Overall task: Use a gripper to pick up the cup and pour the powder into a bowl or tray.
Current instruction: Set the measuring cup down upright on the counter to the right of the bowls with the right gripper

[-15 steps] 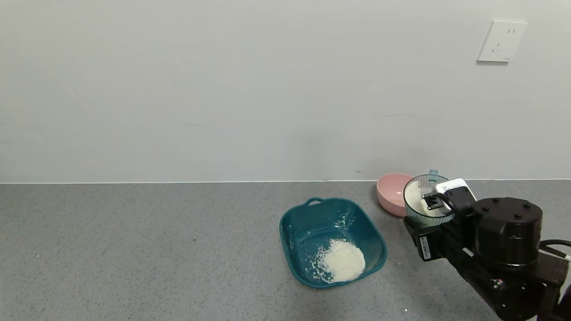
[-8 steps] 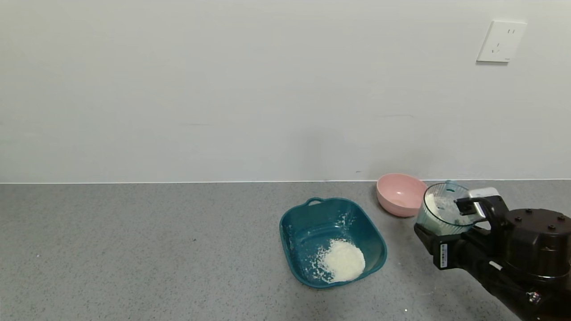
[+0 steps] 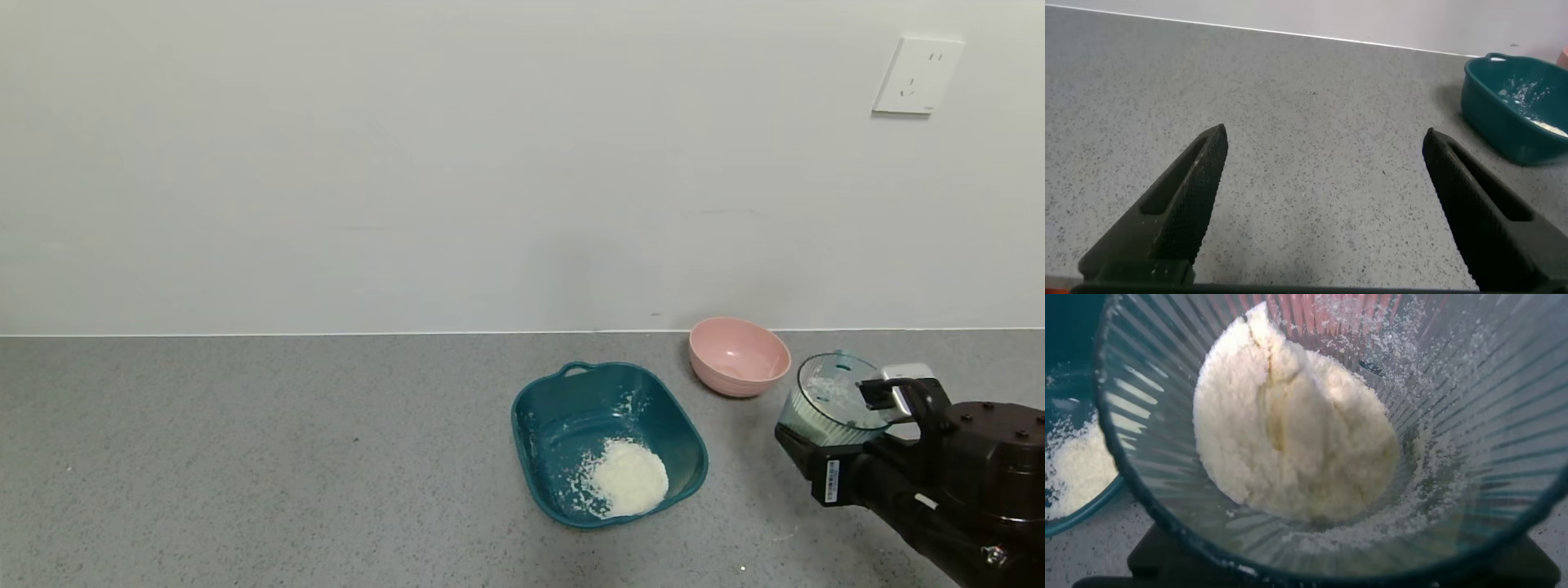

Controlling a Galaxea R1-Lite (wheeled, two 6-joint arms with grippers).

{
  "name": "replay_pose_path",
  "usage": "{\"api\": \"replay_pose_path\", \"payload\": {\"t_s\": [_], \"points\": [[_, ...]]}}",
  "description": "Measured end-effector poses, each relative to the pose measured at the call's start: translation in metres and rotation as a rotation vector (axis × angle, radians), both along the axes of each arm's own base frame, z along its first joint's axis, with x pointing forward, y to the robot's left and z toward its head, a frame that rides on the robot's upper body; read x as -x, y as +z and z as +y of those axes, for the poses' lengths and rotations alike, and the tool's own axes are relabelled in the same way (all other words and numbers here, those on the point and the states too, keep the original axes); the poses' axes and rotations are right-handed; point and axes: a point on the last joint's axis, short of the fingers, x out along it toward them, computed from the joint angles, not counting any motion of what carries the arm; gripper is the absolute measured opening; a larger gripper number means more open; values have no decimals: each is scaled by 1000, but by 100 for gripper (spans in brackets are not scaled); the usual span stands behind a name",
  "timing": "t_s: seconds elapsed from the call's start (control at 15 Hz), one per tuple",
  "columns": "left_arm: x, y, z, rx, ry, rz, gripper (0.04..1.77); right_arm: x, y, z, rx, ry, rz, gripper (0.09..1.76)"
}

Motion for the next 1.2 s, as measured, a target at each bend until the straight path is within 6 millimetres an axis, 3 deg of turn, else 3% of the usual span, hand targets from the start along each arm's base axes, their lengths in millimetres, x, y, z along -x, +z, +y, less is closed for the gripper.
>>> {"api": "replay_pose_path", "payload": {"t_s": [1.2], "points": [[0,0,0,0,0,0,172,-18,-45,4,-50,-32,137,130]]}}
